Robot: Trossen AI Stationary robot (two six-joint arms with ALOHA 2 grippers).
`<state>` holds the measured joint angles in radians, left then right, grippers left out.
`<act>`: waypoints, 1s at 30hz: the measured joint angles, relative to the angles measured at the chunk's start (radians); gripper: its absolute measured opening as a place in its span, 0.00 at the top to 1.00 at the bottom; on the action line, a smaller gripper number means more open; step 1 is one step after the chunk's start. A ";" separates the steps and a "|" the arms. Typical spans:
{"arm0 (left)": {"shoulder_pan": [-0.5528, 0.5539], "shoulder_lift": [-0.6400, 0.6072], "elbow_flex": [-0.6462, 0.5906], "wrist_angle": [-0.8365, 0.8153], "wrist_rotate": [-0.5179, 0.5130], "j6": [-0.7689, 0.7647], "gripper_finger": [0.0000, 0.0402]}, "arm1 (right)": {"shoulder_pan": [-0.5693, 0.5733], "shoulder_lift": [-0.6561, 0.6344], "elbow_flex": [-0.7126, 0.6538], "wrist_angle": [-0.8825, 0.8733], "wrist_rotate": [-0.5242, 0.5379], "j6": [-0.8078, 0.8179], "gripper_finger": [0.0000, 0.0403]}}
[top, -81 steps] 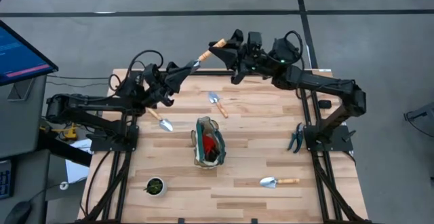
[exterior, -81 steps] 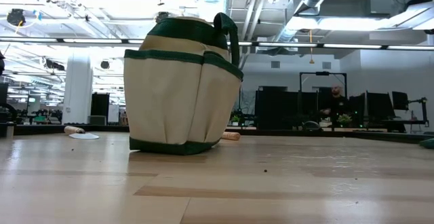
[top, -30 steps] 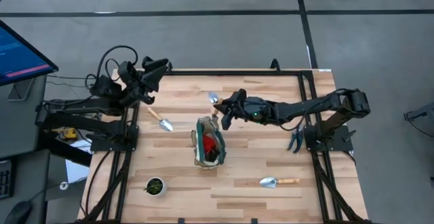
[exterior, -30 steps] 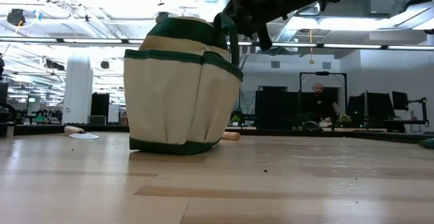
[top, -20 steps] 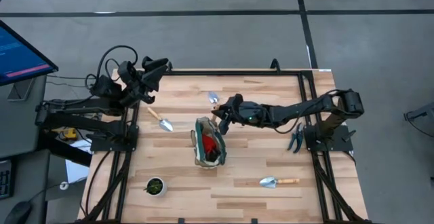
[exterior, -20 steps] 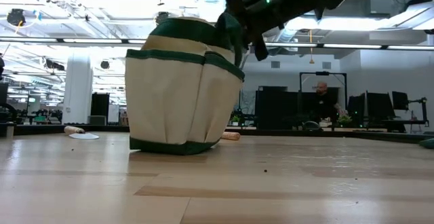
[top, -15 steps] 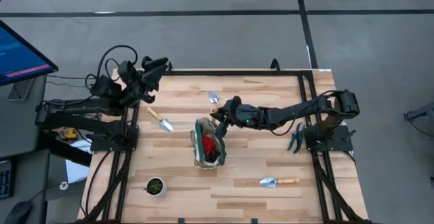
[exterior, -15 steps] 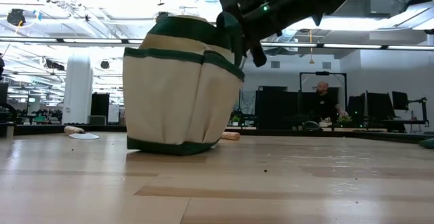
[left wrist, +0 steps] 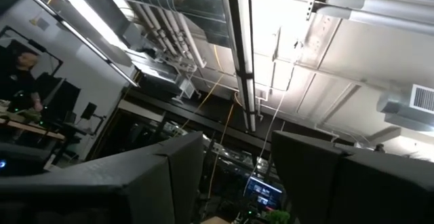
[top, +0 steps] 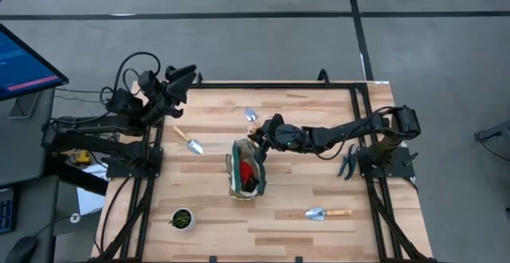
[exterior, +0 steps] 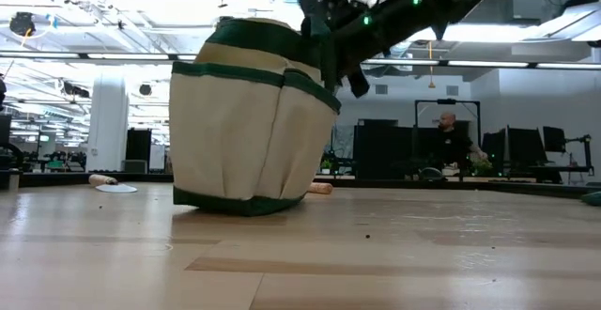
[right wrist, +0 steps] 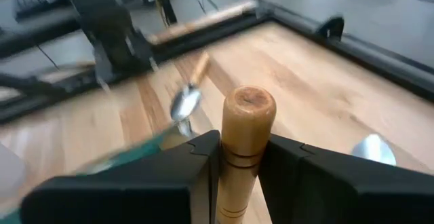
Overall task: Pick & Place Garden tools in Gardening bag
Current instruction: Put the brown trowel into the green gardening bag
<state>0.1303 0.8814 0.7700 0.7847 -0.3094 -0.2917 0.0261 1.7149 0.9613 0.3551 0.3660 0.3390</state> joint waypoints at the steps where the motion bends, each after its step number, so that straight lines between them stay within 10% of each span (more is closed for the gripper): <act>1: 0.000 0.000 0.000 0.000 -0.009 0.000 0.59 | 0.000 0.003 -0.002 -0.012 0.000 0.000 0.85; 10: 0.000 0.000 0.000 0.001 -0.041 0.007 0.59 | 0.006 0.040 -0.001 0.006 0.005 0.000 0.84; 30: 0.000 0.000 0.000 0.001 -0.039 0.007 0.59 | -0.009 -0.097 -0.001 -0.062 -0.007 -0.138 0.35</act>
<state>0.1304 0.8814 0.7696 0.7853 -0.3489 -0.2844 0.0173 1.6175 0.9600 0.2926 0.3588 0.2012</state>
